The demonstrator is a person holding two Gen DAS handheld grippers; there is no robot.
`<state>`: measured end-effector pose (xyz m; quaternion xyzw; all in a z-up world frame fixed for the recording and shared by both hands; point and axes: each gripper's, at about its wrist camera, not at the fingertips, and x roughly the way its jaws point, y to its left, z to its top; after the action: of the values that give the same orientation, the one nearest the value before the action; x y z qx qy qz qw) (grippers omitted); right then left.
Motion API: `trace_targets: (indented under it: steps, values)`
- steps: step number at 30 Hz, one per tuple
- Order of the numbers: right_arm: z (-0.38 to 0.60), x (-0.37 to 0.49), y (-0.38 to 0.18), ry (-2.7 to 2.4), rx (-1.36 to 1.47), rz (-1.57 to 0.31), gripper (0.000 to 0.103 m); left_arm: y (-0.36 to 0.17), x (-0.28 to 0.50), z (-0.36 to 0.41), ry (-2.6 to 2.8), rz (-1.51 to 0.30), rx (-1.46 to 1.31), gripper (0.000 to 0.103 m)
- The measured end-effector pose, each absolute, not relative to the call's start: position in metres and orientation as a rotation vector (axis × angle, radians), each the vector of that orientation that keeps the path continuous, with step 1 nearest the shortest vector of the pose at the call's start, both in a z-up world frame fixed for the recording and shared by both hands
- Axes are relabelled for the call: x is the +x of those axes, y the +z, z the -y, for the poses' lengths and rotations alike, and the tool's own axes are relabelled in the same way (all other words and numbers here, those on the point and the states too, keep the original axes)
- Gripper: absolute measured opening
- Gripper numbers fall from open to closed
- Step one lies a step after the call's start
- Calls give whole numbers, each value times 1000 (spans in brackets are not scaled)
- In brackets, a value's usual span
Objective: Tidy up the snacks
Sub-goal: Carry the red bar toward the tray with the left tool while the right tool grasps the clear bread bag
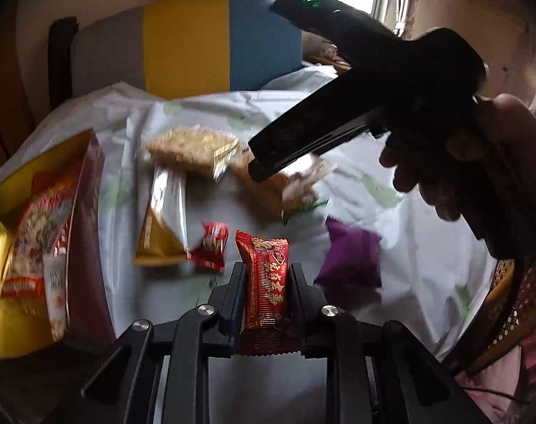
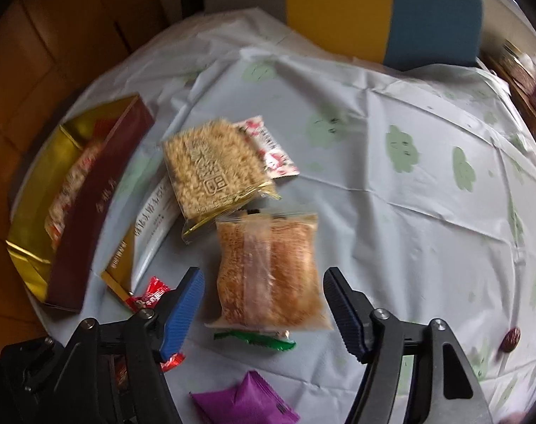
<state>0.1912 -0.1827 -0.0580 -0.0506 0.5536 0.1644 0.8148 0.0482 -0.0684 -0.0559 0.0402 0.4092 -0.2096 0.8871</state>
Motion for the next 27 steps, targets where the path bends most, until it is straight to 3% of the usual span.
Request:
trace_targets:
  steps: [3, 4, 14, 27]
  values:
    - [175, 194, -70, 310, -180, -1202, 69, -62, 46, 67, -426, -866, 84, 24]
    - [178, 194, -74, 314, -165, -1214, 61, -63, 44, 67, -424, -870, 81, 24]
    - [253, 170, -68, 140, -31, -1168, 61, -69, 42, 68, -415, -883, 78, 23]
    - [293, 174, -93, -9, 9, -1244, 61, -13, 37, 41, -354, -771, 9, 23]
